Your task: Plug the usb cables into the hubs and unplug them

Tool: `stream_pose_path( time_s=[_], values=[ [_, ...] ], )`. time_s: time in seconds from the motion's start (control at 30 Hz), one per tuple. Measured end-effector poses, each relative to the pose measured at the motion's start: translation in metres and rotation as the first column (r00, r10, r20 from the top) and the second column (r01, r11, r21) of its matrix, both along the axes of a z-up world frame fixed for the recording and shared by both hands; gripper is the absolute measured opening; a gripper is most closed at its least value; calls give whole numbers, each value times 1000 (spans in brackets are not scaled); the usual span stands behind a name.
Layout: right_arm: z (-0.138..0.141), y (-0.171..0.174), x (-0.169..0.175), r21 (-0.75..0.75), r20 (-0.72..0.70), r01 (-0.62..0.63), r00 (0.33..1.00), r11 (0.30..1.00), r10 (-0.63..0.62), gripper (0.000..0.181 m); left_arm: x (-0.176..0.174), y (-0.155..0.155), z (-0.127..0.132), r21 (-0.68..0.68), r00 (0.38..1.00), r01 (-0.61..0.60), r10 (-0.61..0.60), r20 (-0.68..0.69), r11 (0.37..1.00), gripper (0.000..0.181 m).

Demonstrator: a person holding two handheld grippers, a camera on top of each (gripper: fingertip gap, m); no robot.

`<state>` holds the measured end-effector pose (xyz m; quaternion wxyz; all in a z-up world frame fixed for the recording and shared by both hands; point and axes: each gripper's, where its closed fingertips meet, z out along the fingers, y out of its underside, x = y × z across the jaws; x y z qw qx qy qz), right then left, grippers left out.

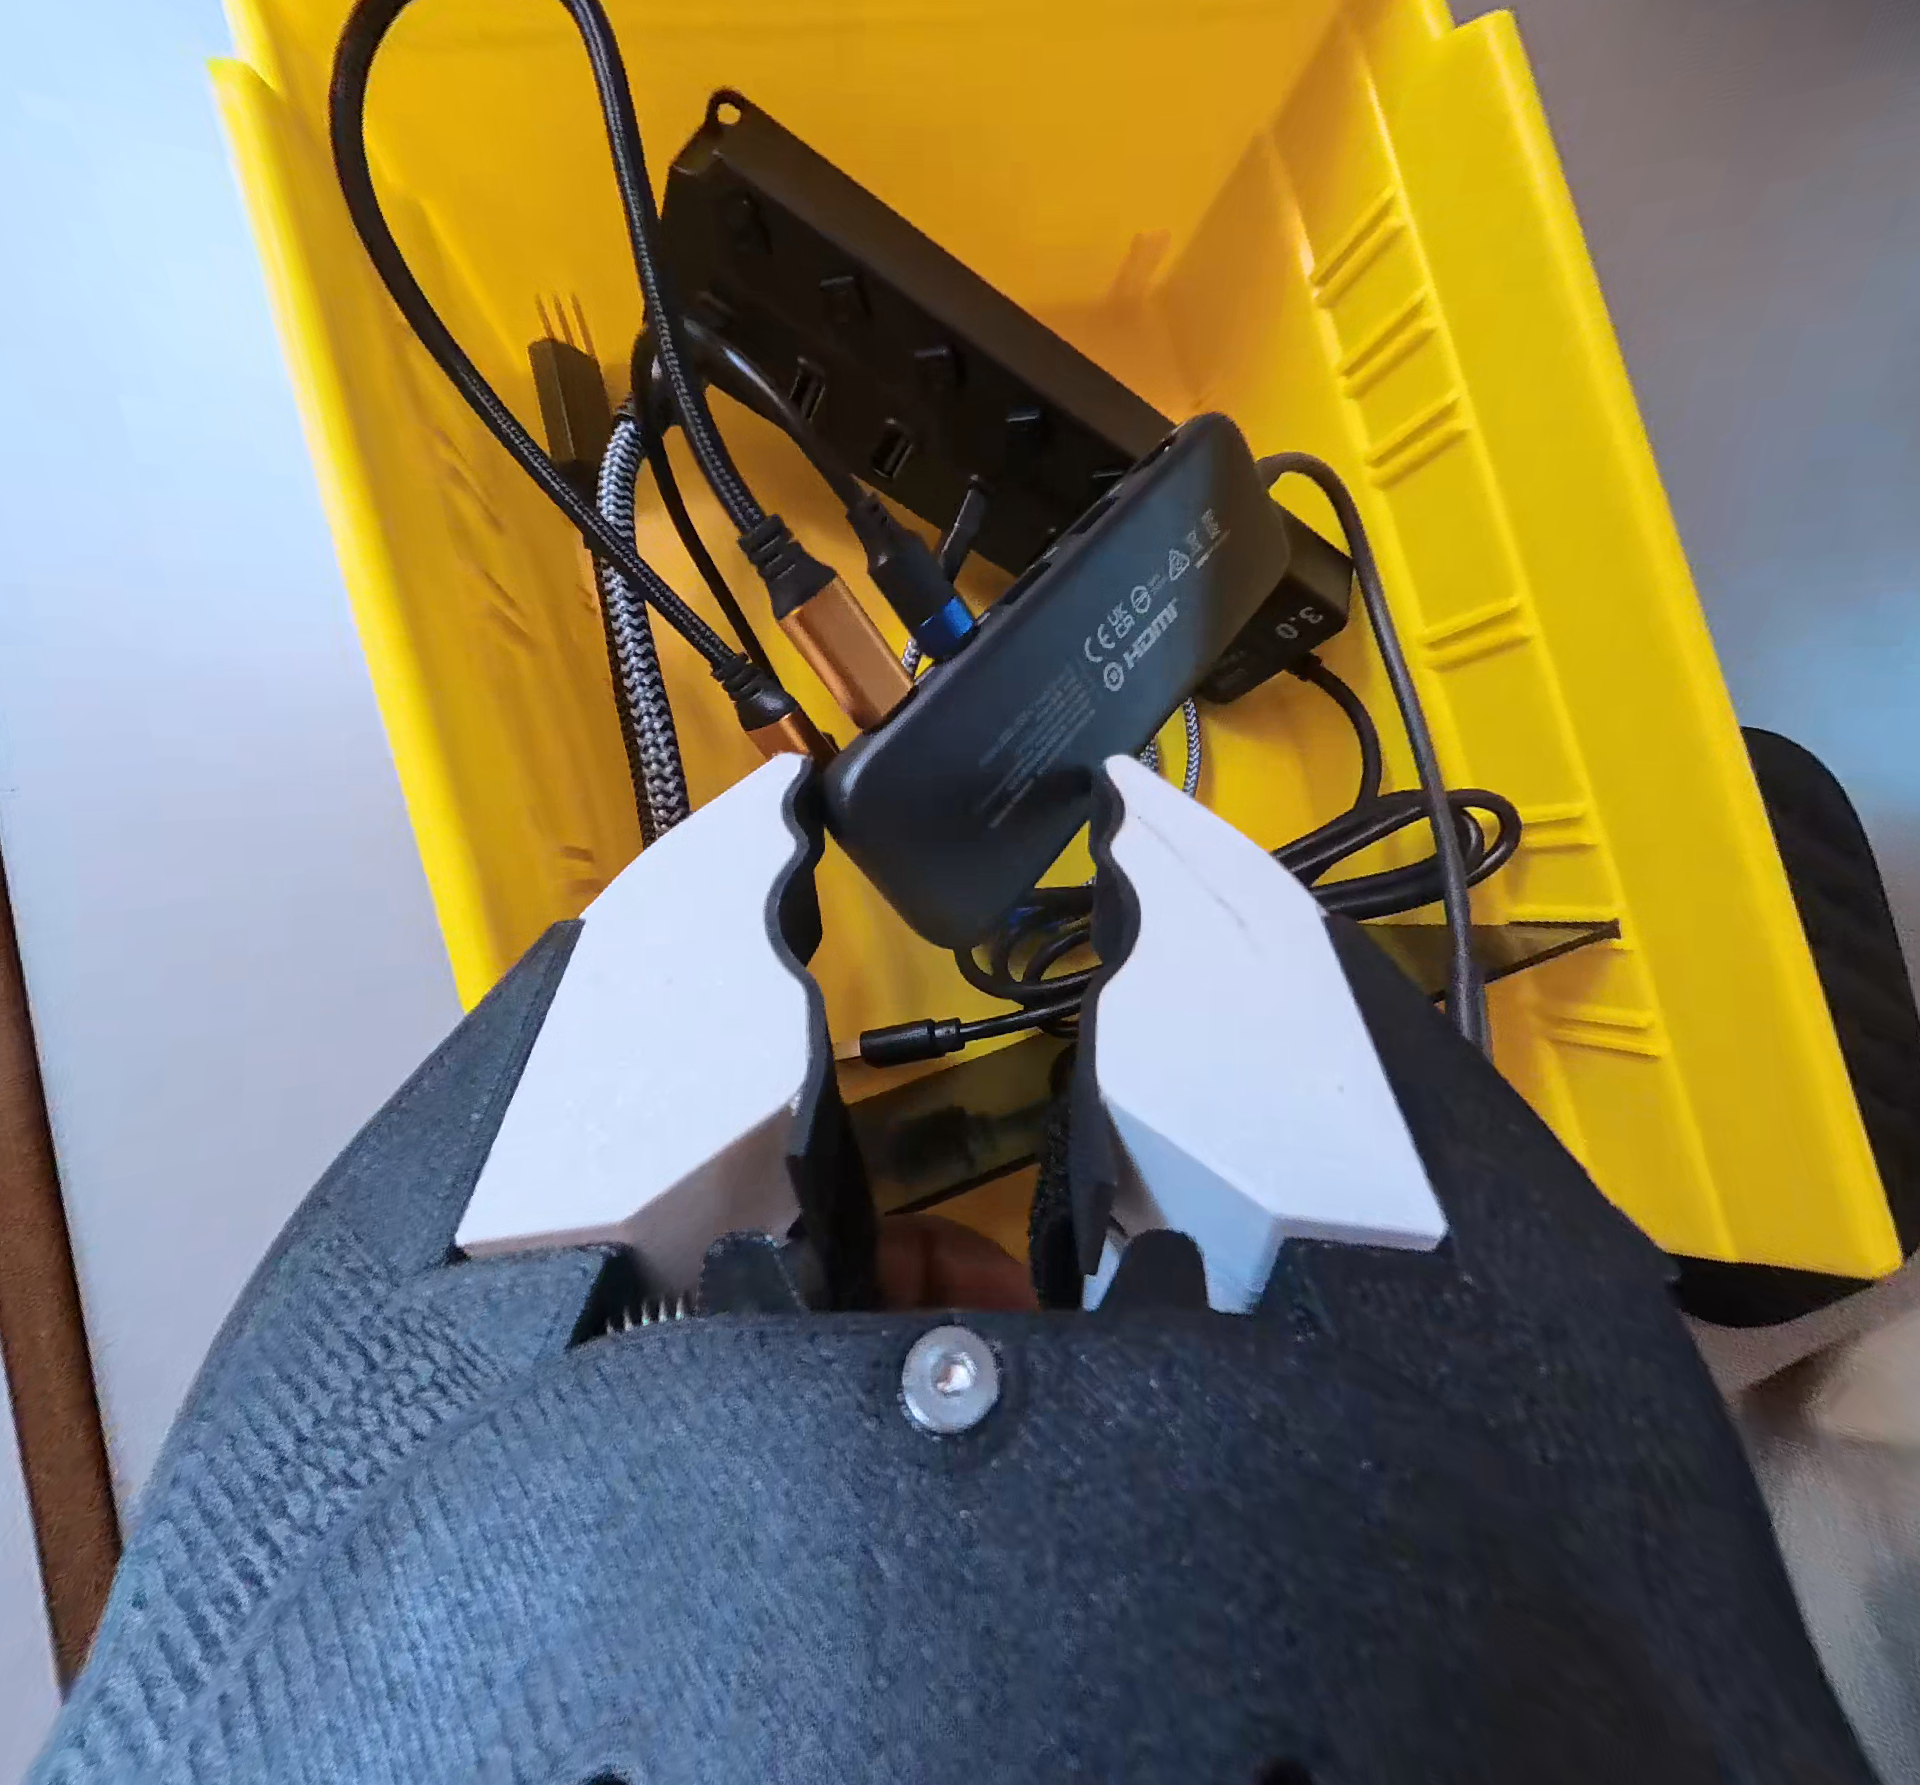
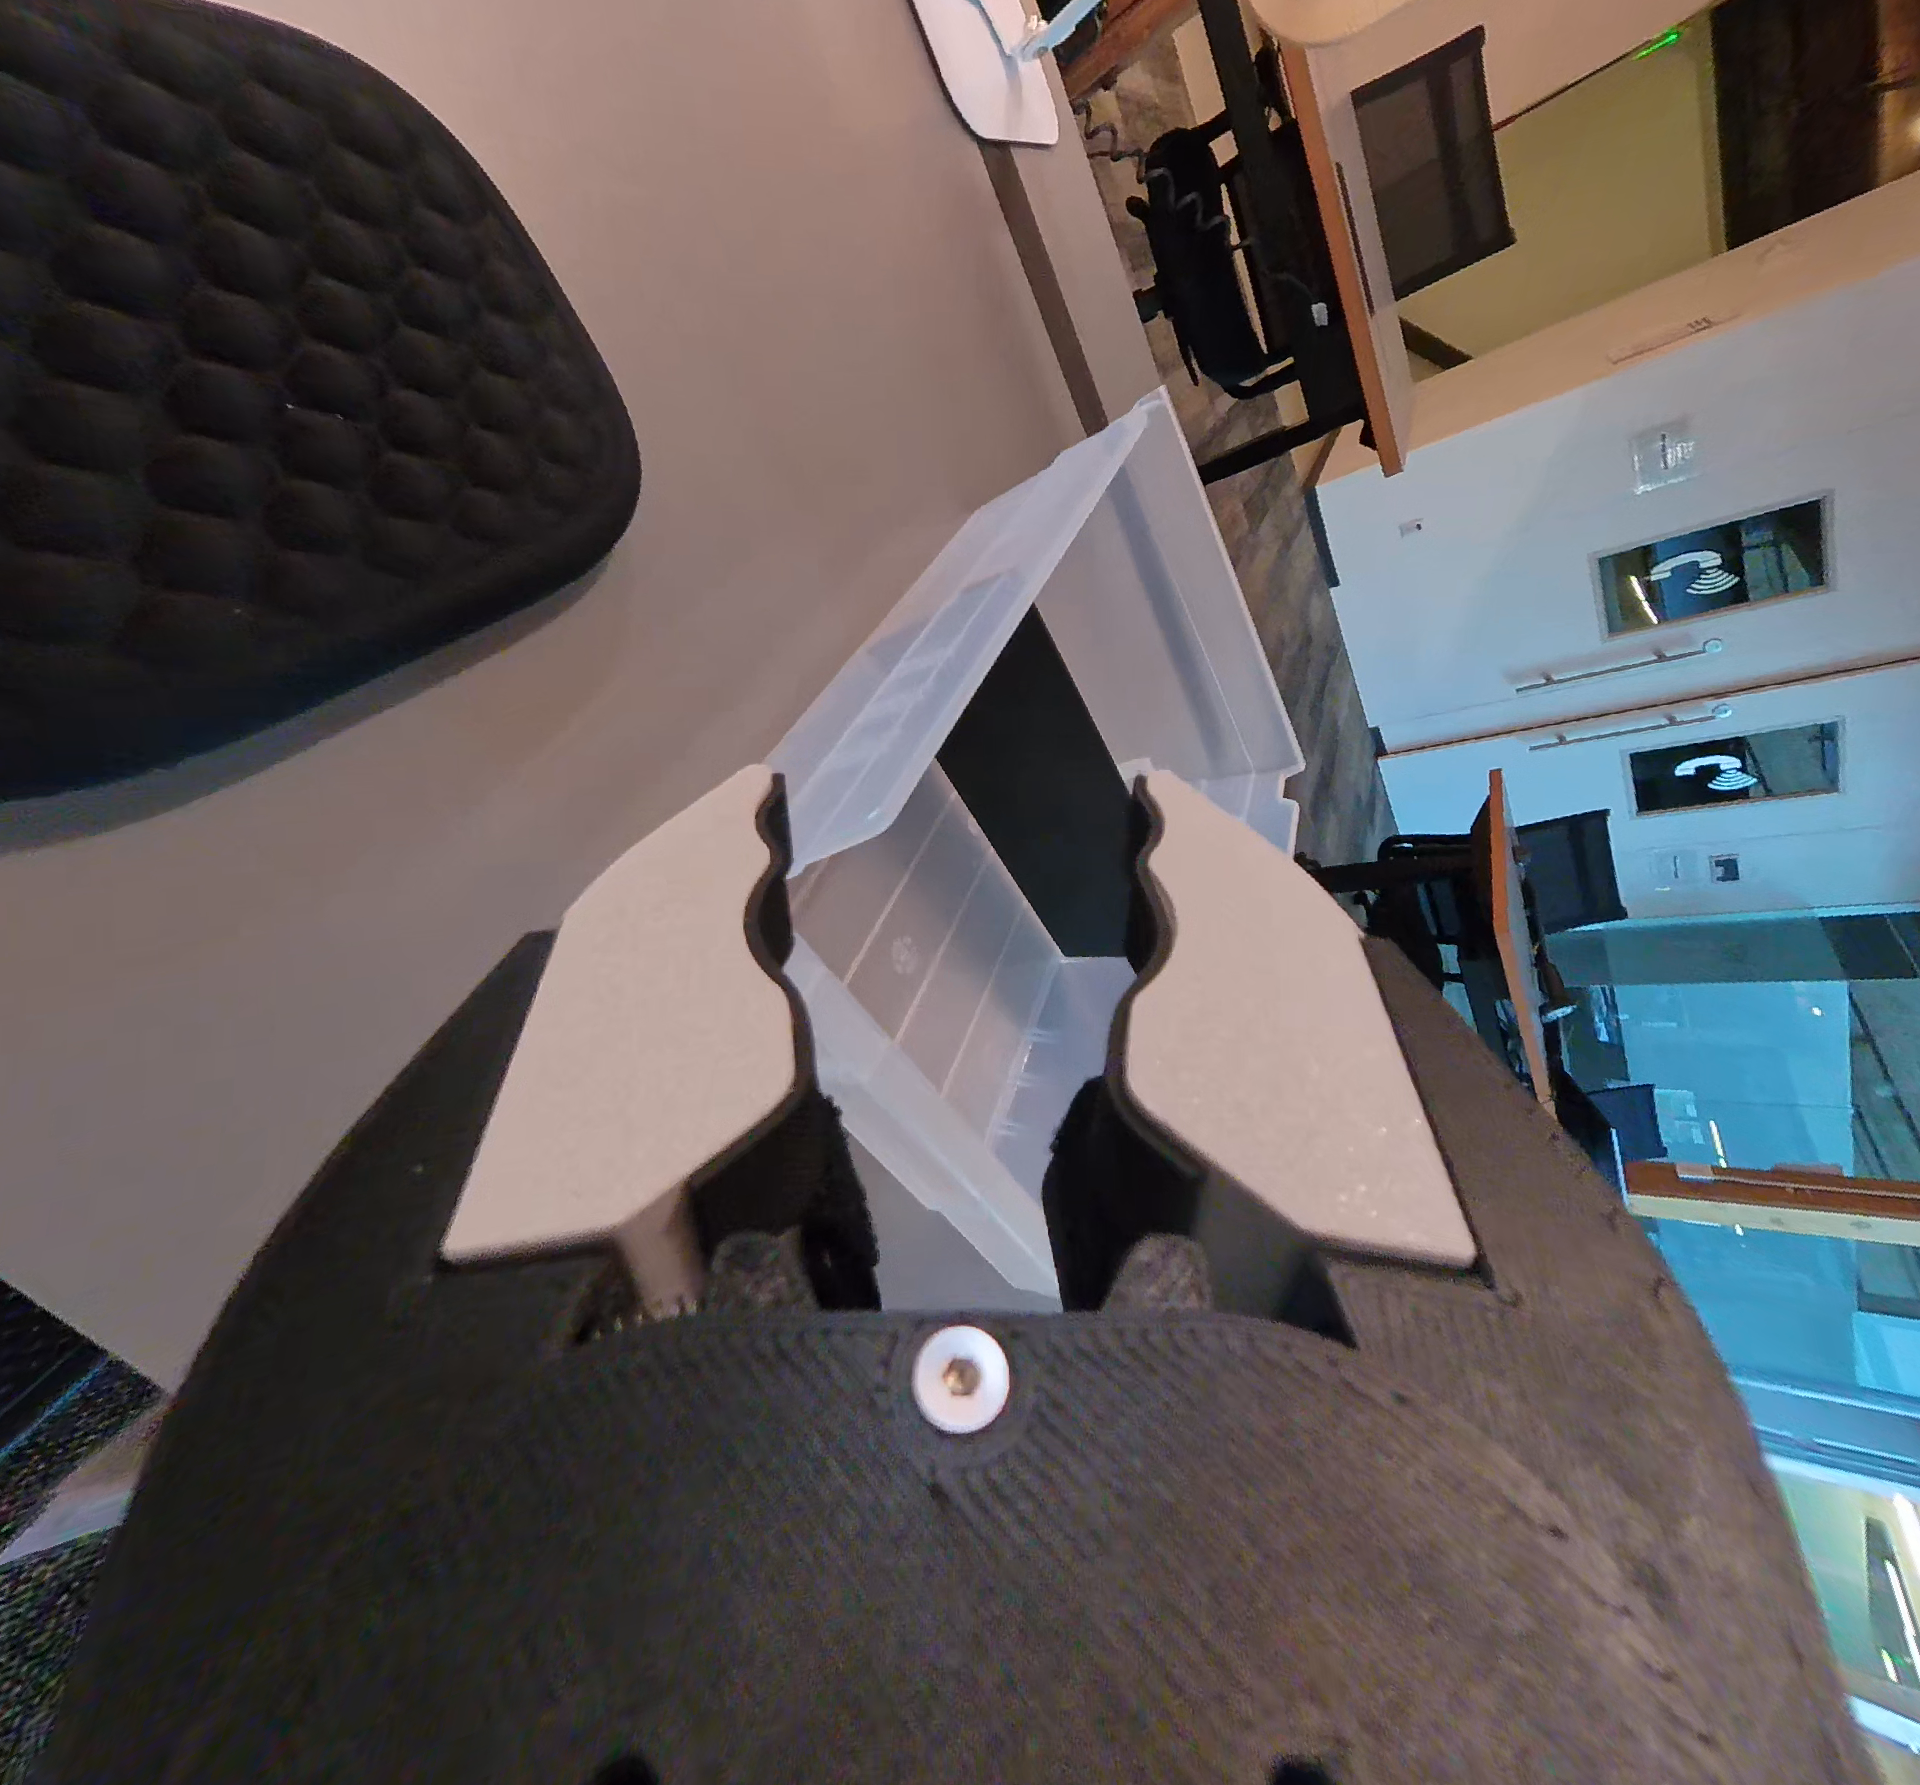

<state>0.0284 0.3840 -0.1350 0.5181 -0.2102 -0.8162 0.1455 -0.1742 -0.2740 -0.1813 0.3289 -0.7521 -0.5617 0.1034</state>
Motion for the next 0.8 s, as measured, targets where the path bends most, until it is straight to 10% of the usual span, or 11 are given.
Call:
stream_pose_path(
  time_s=[0.3,0.47,0.6,0.8],
  values=[
    [0,5,-2,73,-2,40,999,996,-40,61,-11,23,50,293,958,-28,110,-266,956,25],
    [1,6,-2,115,-3,53,999,992,-53,60,-6,64,24,440,994,34,16,-110,897,32],
    [4,12,2,122,-10,74,997,990,-73,58,-13,71,35,409,970,84,19,-242,909,21],
    [0,9,-2,139,4,65,998,988,-67,57,6,79,106,211,761,219,-31,-648,953,15]
  ],
)
